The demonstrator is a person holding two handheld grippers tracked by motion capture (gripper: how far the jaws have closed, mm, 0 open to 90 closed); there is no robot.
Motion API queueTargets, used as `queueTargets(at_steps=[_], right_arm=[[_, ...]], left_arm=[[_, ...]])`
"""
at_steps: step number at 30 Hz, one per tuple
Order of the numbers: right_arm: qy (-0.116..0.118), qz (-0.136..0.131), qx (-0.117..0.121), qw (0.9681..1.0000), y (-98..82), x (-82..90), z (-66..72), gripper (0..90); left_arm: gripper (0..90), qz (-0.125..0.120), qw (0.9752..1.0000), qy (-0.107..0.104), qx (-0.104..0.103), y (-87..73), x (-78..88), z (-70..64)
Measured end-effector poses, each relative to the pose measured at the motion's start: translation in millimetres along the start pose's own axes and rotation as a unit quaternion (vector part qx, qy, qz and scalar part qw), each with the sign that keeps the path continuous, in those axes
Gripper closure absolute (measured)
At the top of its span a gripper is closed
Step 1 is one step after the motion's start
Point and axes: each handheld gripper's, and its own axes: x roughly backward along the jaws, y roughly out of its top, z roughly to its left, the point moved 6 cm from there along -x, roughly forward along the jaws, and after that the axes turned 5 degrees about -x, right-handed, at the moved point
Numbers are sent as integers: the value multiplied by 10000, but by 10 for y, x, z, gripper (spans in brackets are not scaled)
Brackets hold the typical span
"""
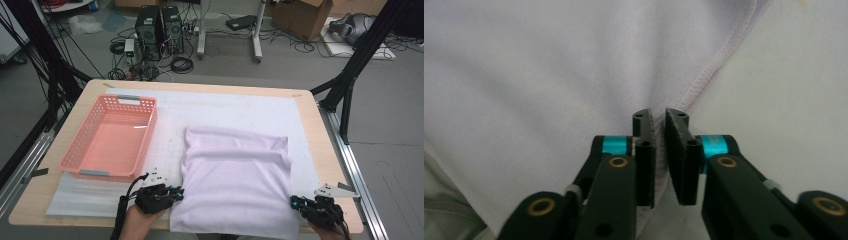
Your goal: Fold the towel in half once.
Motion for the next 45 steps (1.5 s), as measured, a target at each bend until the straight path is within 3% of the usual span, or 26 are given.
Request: queueTargets(at_steps=[2,7,11,16,19,23,28,31,34,36,37,39,41,43,45], right_arm=[[-67,-209,-13,9998,63,11,-25,670],[-149,-792,-93,9967,326,62,-125,643],[-140,-966,-16,9952,533,-14,-190,637],[-156,-1108,-61,9937,885,-182,-368,634],[-190,-1049,-132,9942,1082,-319,-482,636],[-335,-794,-178,9961,1296,-603,-622,641],[-445,-437,-137,9980,1394,-928,-729,632],[-554,-286,-53,9980,1426,-1055,-731,647],[-890,74,93,9960,1382,-1186,-776,752],[-734,-31,-87,9973,1388,-1207,-809,837],[-758,-59,-42,9971,1395,-1206,-826,849],[-752,-209,-73,9969,1422,-1192,-864,859],[-827,-478,-186,9953,1465,-1144,-928,862],[-938,-740,-350,9922,1499,-1091,-1004,861],[-1006,-982,-501,9888,1528,-1061,-1075,861]], left_arm=[[617,-161,9999,-3,5,77,4,35],[509,-487,9987,99,123,381,-78,270],[490,-638,9977,115,176,646,-215,474],[466,-680,9972,311,79,913,-398,711],[466,-741,9961,454,144,1044,-510,861],[471,-557,9958,667,288,1171,-690,1072],[471,-345,9949,882,358,1262,-941,1250],[471,-268,9949,842,487,1252,-1086,1296],[509,76,9956,844,407,1194,-1245,1283],[664,193,9946,958,354,1176,-1298,1272],[806,185,9943,1016,266,1184,-1306,1271],[860,17,9928,1134,388,1228,-1307,1299],[863,-344,9899,1221,627,1296,-1260,1353],[864,-611,9862,1283,846,1371,-1216,1408],[863,-704,9852,1306,857,1434,-1213,1426]])
